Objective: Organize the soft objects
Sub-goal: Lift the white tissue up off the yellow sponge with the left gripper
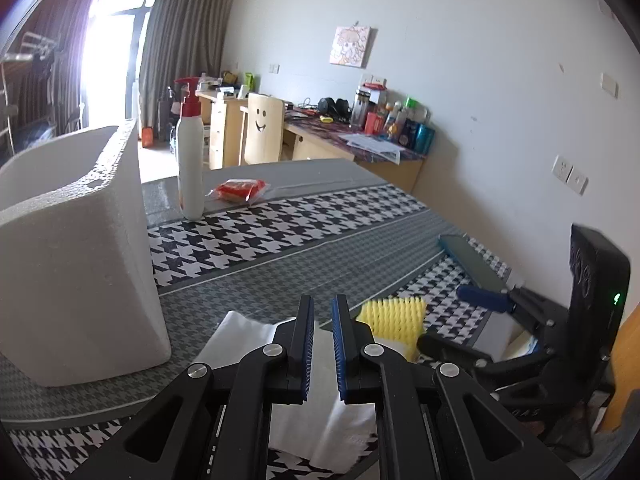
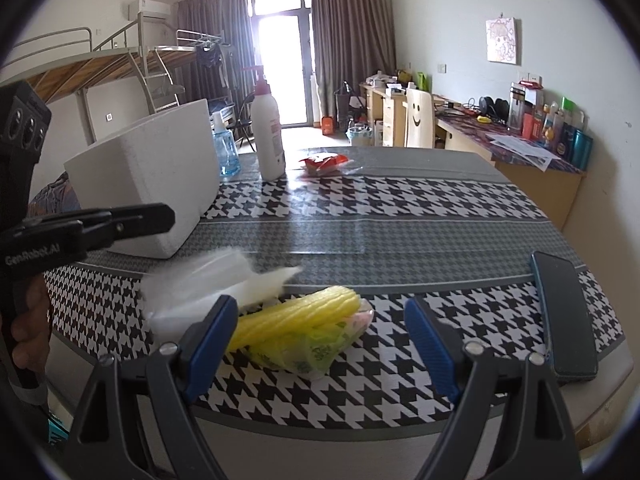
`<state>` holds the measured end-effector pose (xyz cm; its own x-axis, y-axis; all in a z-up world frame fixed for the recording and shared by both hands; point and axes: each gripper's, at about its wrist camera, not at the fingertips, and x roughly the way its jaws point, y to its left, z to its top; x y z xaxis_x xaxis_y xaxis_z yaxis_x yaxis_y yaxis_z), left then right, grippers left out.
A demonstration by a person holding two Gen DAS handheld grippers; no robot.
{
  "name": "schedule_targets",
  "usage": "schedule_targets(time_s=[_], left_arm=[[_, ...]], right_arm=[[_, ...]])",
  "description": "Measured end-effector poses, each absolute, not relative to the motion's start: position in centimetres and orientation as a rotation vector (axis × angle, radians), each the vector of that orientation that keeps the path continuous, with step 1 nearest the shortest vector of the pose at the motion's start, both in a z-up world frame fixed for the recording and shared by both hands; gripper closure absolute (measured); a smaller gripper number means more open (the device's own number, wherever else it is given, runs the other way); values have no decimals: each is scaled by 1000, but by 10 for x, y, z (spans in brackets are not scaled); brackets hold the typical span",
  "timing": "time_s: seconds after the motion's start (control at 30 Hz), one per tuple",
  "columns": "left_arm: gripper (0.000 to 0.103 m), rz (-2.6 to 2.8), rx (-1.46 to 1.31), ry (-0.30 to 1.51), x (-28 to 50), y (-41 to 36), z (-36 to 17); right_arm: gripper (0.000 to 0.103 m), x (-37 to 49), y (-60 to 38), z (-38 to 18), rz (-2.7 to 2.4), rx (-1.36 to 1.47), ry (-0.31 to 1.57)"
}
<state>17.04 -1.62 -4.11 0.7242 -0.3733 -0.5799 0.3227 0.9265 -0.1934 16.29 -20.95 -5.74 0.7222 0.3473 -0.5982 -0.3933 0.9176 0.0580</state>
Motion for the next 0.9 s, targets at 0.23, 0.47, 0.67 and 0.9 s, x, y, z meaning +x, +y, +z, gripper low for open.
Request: schedule_targets(time_s=[0.23,0.47,0.67,0.9], left_arm=[[68,-380,7,720,166,-24,-56],[42,-414,59,762,156,-38,-73],[36,-415,134,766,143,-46,-83],[36,-373,261,768,137,-53,-100]], right_arm=[[15,160,-210,-56,416,-74,638],[15,160,-211,-59,417,-67,646],[15,159,-214,-60,405,-61,650],[15,158,-218,-60,402,-53,652]])
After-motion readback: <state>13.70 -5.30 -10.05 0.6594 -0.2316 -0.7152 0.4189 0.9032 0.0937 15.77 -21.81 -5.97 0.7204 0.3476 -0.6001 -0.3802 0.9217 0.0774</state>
